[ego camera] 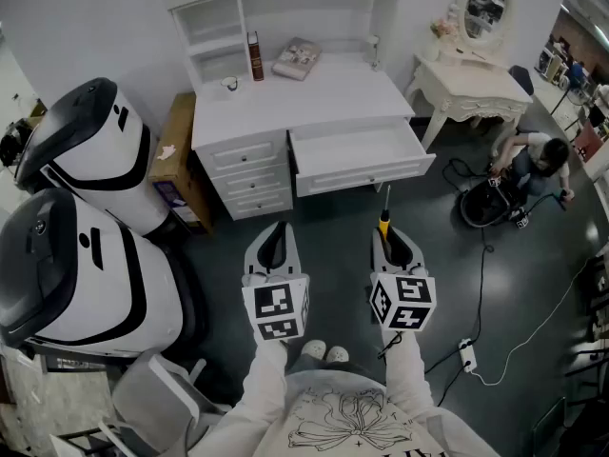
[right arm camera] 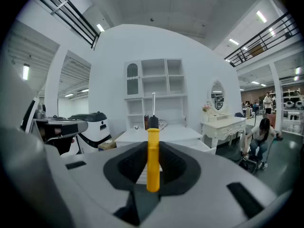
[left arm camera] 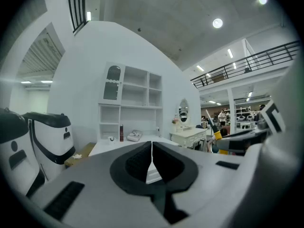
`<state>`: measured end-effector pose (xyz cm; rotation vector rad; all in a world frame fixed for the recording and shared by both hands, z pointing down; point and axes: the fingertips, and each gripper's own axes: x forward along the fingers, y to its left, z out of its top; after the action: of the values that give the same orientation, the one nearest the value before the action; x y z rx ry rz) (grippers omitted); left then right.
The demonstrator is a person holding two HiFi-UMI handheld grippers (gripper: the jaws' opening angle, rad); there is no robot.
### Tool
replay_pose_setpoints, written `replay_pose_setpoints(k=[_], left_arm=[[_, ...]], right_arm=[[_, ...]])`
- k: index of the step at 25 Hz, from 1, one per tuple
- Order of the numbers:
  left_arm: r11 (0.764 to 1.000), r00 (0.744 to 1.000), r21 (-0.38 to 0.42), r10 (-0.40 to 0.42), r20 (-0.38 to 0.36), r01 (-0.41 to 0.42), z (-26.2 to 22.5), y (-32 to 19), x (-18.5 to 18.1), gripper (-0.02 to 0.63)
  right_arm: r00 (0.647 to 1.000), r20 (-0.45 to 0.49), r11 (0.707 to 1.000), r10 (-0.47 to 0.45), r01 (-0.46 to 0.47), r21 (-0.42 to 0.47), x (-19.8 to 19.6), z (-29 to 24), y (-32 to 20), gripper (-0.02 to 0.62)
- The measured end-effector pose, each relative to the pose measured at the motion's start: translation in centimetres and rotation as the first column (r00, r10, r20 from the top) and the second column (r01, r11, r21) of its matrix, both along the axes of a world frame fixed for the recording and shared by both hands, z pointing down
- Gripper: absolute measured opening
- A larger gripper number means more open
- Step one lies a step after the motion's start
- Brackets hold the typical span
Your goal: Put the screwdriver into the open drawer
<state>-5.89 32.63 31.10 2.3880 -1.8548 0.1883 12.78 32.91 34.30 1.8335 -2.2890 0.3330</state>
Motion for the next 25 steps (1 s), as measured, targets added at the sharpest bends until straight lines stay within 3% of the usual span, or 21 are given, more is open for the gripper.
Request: replay_pose_setpoints(k=[25], left_arm=[[0.999,1.0,-0.04,0.02,-0.003,-0.02,2.6,-3.1,-2.4,0.008]], right_arm=[[0.999,0.012,0.999,0.04,-0.039,-0.038,-1.9,2.6,-1.8,0.071]])
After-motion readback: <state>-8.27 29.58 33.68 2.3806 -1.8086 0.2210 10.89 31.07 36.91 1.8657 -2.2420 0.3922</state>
